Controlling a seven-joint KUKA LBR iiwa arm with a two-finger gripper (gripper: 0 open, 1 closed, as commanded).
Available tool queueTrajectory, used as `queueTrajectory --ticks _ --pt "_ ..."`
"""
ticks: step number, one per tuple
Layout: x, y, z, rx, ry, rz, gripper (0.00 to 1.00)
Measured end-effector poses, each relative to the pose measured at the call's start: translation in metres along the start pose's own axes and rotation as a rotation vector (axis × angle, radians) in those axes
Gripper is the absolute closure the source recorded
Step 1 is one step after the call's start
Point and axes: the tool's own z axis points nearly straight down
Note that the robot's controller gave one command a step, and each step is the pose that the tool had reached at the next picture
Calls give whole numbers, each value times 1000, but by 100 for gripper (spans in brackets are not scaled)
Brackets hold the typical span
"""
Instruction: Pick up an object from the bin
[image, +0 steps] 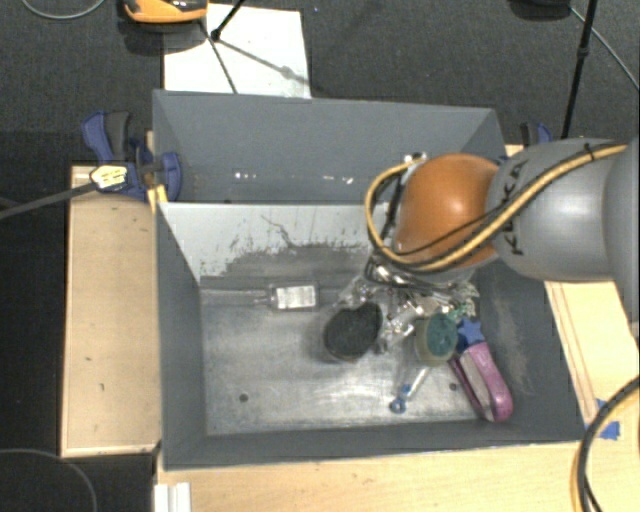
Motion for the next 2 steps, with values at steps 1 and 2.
queueTrajectory --ticks 1,2 --pt "-1 0 -2 -2 2 4 100" --pt "-4 -2 -84 2 0 11 100"
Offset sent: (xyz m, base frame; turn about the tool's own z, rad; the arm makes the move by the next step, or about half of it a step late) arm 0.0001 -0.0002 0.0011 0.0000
